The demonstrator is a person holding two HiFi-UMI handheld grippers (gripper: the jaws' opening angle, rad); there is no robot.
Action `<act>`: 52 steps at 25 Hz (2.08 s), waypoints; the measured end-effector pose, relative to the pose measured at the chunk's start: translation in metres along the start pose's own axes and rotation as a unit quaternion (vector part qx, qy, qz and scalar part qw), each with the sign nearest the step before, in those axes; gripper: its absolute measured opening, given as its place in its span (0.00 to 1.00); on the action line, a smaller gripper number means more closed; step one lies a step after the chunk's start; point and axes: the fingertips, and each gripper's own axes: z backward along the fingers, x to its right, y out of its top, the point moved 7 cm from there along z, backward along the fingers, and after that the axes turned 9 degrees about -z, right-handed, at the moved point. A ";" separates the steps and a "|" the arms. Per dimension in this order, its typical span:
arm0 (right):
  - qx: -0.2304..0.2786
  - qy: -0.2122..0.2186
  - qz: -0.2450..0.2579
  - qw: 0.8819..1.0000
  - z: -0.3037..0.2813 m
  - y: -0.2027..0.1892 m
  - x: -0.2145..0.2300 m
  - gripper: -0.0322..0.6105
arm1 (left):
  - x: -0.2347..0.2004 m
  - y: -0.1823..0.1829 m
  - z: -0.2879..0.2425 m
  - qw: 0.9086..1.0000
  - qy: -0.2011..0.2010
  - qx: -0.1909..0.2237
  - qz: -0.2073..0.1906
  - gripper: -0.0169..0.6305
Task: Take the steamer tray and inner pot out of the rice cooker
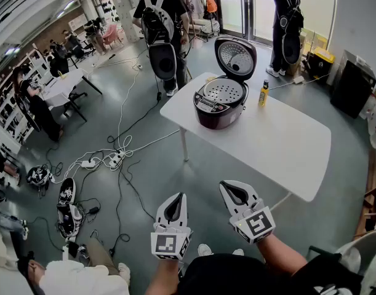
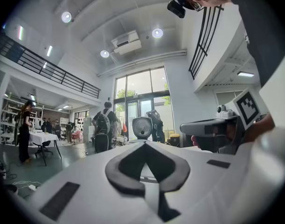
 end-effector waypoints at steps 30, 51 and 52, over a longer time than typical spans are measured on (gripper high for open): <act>0.020 -0.046 0.015 0.999 -0.048 -0.015 -0.028 0.81 | -0.081 -0.024 0.023 0.999 0.046 -0.008 0.011 0.83; 0.013 -0.072 0.002 0.997 -0.172 -0.032 0.057 0.91 | -0.163 -0.052 -0.104 0.999 0.038 -0.033 0.009 0.85; 0.013 -0.073 0.002 0.997 -0.180 -0.030 0.065 0.91 | -0.167 -0.052 -0.115 0.999 0.038 -0.036 0.007 0.84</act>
